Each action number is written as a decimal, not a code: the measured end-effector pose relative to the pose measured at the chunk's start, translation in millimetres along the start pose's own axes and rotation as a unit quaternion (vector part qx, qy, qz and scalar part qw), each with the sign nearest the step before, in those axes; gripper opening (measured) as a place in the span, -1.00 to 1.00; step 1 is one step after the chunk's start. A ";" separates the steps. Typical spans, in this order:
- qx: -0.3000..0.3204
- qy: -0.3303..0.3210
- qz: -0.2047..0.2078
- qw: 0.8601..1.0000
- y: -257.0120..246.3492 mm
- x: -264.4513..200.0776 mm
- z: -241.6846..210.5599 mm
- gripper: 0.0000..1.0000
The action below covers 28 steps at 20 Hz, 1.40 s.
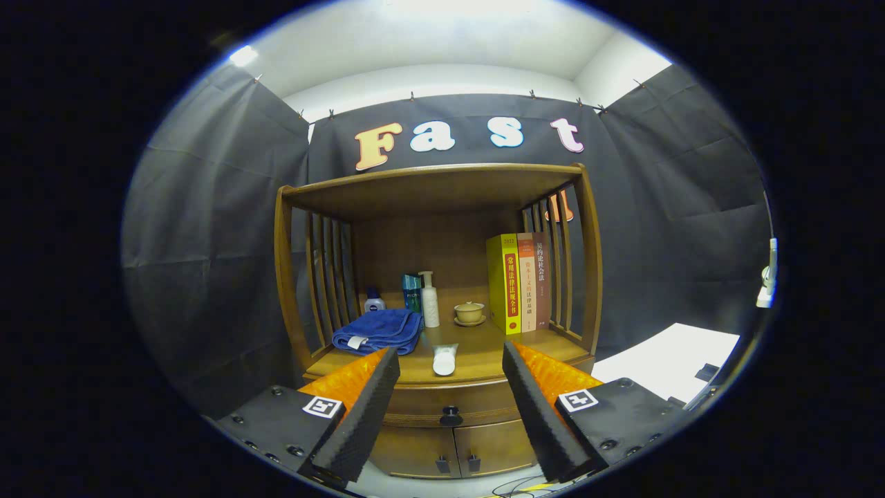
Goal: Pull open the drawer, take out the items inside it, and place them on the countertop above the cabinet.
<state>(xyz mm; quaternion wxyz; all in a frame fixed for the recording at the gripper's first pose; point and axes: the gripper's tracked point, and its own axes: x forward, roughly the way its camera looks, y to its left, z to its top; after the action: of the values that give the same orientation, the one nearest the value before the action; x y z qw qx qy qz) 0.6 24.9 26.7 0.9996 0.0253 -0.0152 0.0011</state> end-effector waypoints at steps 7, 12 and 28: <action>-0.008 -0.001 -0.003 1.000 -0.4 -3.5 -2.1 0.96; -0.010 -0.001 0.000 1.000 1.9 -1.4 -2.4 0.96; -0.008 0.008 0.009 1.000 7.5 -0.6 -8.7 0.96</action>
<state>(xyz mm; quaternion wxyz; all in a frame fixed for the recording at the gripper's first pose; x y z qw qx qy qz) 0.3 32.7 18.4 0.9998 0.0172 -0.0071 0.0105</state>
